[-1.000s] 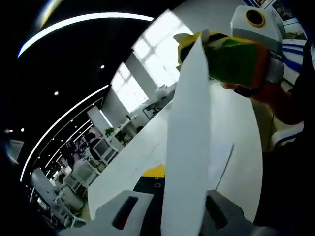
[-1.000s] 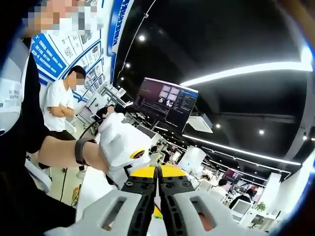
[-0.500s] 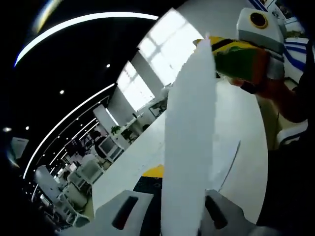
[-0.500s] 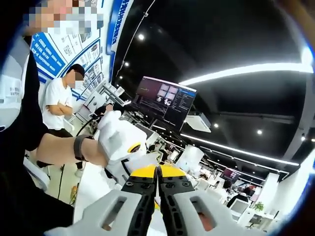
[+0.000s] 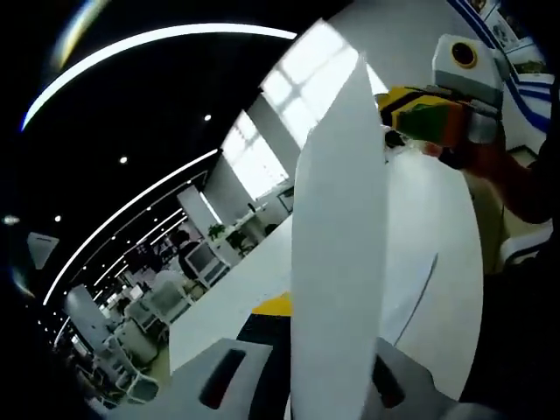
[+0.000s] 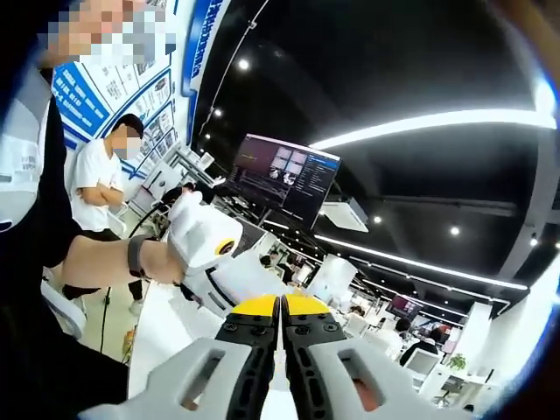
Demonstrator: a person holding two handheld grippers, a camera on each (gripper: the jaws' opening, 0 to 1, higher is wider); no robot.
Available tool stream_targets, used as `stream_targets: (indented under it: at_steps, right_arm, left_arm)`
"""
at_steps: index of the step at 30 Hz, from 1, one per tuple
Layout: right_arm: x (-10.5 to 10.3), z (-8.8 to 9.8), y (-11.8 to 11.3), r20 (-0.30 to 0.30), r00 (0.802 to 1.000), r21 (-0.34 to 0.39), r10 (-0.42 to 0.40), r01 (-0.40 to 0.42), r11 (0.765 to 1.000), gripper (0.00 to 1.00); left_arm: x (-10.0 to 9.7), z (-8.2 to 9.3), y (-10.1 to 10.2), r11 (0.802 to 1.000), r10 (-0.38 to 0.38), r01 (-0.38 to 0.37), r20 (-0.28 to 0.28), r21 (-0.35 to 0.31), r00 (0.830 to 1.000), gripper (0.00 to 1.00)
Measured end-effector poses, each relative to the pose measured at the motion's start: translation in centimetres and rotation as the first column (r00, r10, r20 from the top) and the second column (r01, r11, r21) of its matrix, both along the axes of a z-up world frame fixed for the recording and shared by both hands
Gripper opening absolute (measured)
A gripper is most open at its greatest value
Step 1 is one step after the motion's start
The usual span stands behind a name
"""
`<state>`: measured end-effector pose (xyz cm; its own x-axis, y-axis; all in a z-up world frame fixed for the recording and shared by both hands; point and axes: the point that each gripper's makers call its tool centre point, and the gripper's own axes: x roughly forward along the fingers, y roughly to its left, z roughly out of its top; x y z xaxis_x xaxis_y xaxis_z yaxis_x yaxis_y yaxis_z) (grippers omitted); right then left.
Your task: Organize the stack of printing papers by aligning and flattening the scattered papers on the table
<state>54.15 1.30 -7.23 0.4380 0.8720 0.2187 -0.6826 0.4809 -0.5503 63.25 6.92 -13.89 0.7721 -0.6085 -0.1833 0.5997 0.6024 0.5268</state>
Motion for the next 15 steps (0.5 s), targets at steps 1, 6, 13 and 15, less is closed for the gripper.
stream_targets:
  at_steps: [1, 6, 13, 15]
  right_arm:
    - [0.1, 0.0, -0.2, -0.002, 1.000, 0.001, -0.004, 0.004, 1.000, 0.00]
    - [0.5, 0.0, -1.0, -0.021, 1.000, 0.013, -0.017, 0.017, 1.000, 0.01]
    - [1.1, -0.2, -1.7, -0.035, 0.999, 0.019, -0.038, 0.039, 0.999, 0.04]
    - [1.3, -0.3, -1.9, -0.042, 0.998, 0.022, -0.045, 0.046, 0.999, 0.05]
  left_arm:
    - [0.0, 0.1, 0.2, 1.000, 0.004, -0.004, 0.002, -0.006, 1.000, 0.05]
    - [0.1, 1.0, 1.3, 0.998, 0.026, -0.024, 0.023, -0.060, 0.999, 0.06]
    - [0.1, 1.7, 2.5, 0.991, 0.043, -0.039, 0.029, -0.128, 0.999, 0.06]
    - [0.1, 1.7, 2.9, 0.989, 0.050, -0.046, 0.027, -0.143, 0.998, 0.06]
